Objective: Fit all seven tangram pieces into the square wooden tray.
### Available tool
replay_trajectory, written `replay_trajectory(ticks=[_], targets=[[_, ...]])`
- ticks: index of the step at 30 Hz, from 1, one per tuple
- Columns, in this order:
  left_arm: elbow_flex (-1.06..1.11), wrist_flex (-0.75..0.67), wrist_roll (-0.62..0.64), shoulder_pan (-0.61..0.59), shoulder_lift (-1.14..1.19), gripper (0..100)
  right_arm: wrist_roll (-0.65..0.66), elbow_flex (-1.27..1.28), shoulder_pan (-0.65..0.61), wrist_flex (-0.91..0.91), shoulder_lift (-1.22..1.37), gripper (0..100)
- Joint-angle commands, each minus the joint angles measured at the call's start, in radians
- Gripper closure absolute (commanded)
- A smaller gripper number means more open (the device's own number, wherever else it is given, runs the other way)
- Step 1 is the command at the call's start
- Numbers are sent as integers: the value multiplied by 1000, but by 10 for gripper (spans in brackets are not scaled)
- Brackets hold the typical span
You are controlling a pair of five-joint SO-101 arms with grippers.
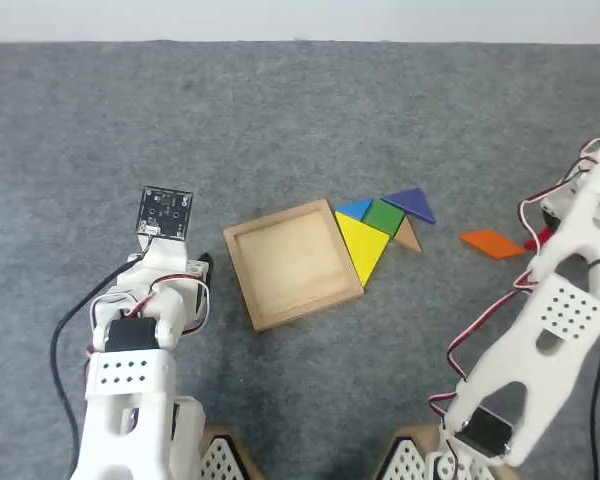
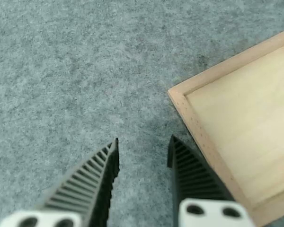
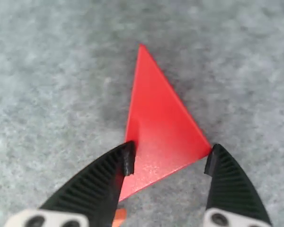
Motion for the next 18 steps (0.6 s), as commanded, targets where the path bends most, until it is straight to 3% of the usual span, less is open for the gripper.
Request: replay_trajectory(ticks=[1, 12, 18], targets=[[-7, -18, -9, 3, 5, 829, 55, -15, -47, 4, 58, 742], [-7, -18, -9, 3, 5, 829, 265, -37, -88, 19, 58, 744], [-7, -18, -9, 3, 5, 829, 304, -37, -82, 38, 53, 745]])
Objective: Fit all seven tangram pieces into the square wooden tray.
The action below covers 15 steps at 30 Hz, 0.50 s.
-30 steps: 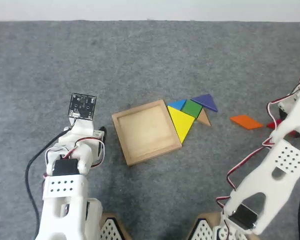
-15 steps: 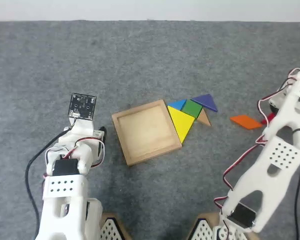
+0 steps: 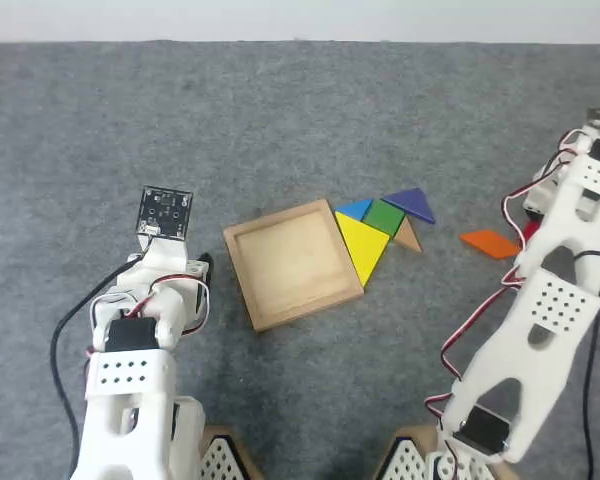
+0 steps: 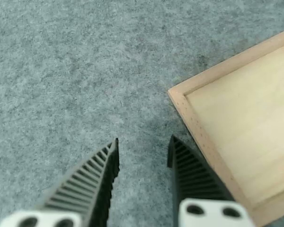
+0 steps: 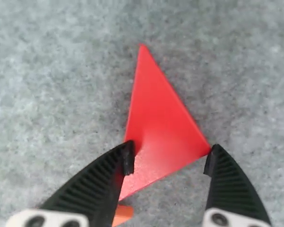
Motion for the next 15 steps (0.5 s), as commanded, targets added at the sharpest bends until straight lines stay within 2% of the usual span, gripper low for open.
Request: replay_trajectory(ticks=[1, 8, 12, 15], targets=[[-7, -18, -9, 3, 5, 829, 21, -3, -16, 35, 28, 745], [-7, -18, -9, 5, 5, 829, 11, -218, 31, 147, -13, 742], [-7, -18, -9, 6, 5, 829, -101, -325, 28, 206, -10, 740], [-7, -18, -9, 6, 5, 829, -178, -359, 16, 203, -10, 693]])
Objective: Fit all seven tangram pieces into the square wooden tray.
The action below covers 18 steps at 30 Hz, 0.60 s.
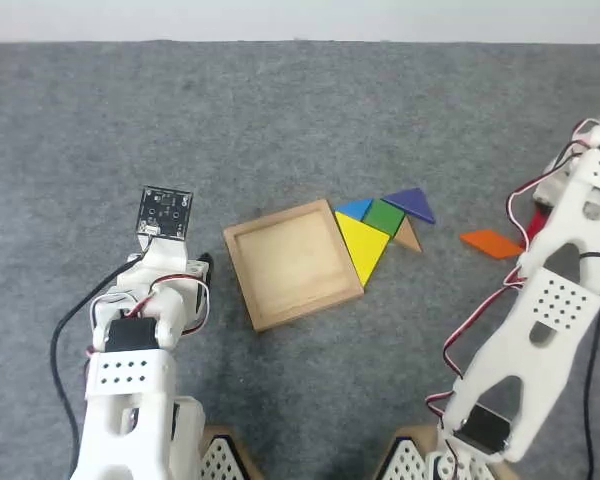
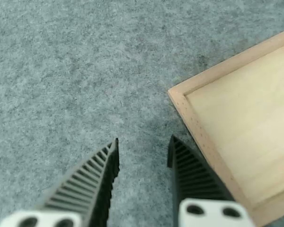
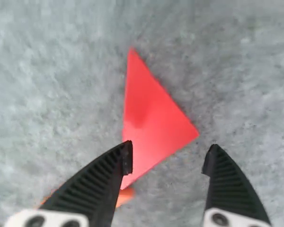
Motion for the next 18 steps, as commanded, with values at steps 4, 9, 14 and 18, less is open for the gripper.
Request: replay_trajectory(ticks=[4, 9, 14, 18], targets=[[-7, -18, -9, 6, 5, 829, -114, -75, -25, -56, -19, 668], [-7, -18, -9, 6, 5, 829, -117, -61, -50, -160, 76, 667], [-7, -18, -9, 6, 5, 829, -115, -64, -48, -208, 142, 668], [-7, -18, -9, 6, 5, 829, -109, -60, -31, -211, 154, 669]])
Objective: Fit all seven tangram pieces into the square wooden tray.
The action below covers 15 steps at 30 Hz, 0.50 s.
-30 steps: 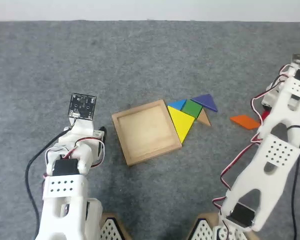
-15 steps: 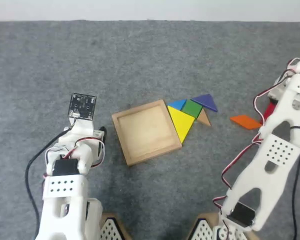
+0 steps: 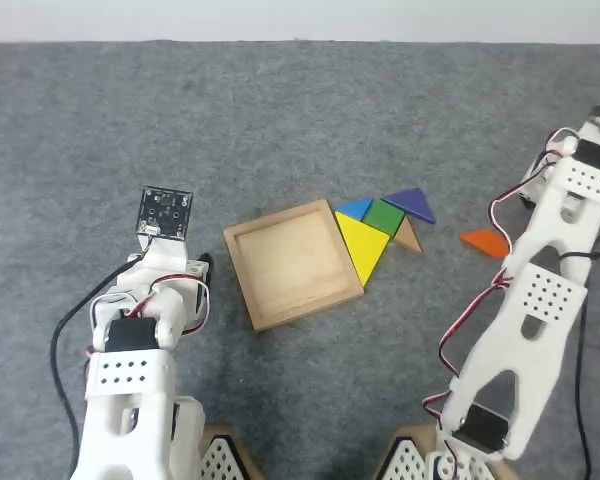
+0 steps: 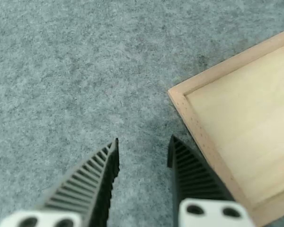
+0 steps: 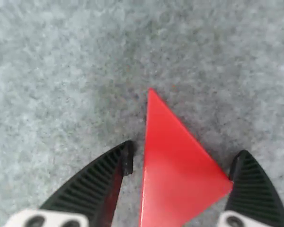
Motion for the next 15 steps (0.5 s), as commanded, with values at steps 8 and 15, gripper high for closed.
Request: replay_trajectory(ticks=[8, 15], targets=[[-7, -18, -9, 5, 5, 829, -3, -26, 13, 117, -12, 670], [-7, -18, -9, 5, 5, 829, 81, -29, 1, 269, -21, 670]])
